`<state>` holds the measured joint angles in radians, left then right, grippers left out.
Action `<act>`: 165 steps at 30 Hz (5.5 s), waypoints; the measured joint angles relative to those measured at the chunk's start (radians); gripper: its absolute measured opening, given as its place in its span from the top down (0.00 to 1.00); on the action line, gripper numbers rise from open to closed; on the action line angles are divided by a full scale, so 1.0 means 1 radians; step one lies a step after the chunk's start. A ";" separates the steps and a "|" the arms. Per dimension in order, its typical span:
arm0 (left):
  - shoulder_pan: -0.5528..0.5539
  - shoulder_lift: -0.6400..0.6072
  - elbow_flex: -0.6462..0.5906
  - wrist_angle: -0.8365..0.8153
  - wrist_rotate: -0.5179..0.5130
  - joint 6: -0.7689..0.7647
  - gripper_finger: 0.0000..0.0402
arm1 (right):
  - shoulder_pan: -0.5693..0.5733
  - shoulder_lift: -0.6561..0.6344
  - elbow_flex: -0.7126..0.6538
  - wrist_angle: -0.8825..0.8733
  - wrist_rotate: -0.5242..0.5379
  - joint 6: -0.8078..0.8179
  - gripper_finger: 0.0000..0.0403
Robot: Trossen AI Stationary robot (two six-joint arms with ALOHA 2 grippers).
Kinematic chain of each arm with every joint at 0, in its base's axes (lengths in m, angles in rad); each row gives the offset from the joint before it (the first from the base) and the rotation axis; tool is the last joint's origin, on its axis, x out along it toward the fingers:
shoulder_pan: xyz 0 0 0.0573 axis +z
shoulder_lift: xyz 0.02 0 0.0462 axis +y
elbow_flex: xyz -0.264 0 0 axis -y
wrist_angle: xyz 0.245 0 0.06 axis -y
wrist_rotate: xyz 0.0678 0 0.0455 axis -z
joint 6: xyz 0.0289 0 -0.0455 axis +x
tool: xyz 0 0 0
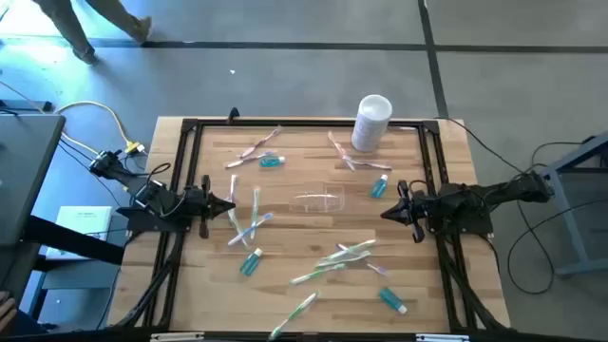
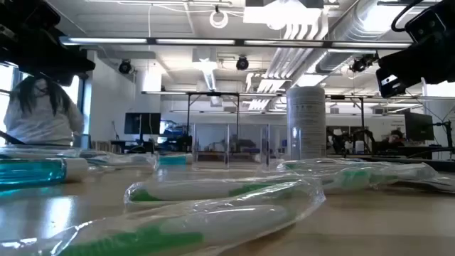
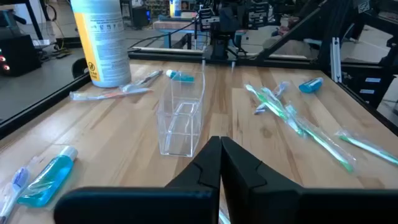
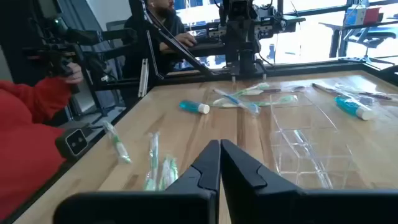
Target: Pick & Place toothbrushing station
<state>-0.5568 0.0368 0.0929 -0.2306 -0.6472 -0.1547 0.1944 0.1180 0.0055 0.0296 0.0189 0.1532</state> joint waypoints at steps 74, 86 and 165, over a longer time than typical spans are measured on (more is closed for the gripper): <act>0.000 0.054 0.000 0.003 0.001 0.042 0.62 | -0.001 0.303 0.330 -0.331 0.429 0.207 0.51; 0.000 0.054 0.000 0.003 0.001 0.045 0.61 | -0.117 0.502 0.494 -0.720 0.571 0.796 0.51; 0.000 0.054 0.000 0.001 0.001 0.026 0.61 | -0.514 1.222 0.492 -0.340 0.364 0.632 0.78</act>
<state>-0.5568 0.0906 0.0929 -0.2298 -0.6464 -0.1284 -0.3196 1.3396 0.4980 -0.3103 0.3825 0.7847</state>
